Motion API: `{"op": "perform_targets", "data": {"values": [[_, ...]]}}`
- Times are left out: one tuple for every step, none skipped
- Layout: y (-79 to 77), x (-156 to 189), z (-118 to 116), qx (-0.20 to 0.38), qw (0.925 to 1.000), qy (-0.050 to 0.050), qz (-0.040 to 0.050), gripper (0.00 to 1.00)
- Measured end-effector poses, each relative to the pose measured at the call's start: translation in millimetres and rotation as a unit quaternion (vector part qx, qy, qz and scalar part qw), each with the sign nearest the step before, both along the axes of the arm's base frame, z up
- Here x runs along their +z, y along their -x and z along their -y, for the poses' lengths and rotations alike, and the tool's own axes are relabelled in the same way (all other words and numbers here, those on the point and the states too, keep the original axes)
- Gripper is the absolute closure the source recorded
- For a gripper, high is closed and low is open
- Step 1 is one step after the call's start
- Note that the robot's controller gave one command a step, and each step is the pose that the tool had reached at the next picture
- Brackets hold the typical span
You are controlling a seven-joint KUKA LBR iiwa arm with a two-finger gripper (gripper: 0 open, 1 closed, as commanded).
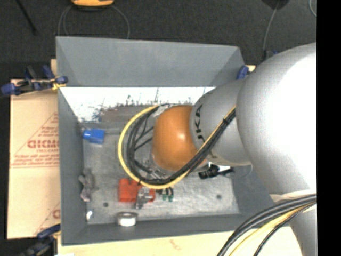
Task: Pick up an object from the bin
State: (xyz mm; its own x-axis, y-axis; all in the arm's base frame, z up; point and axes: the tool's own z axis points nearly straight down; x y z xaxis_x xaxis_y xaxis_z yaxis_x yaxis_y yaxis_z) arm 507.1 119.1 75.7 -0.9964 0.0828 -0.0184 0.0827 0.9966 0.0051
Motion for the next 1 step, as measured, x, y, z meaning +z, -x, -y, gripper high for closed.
{"op": "perform_targets", "data": {"values": [[9.6,163.7,18.7,0.168,0.9857,0.004,-0.0046,1.00]]}}
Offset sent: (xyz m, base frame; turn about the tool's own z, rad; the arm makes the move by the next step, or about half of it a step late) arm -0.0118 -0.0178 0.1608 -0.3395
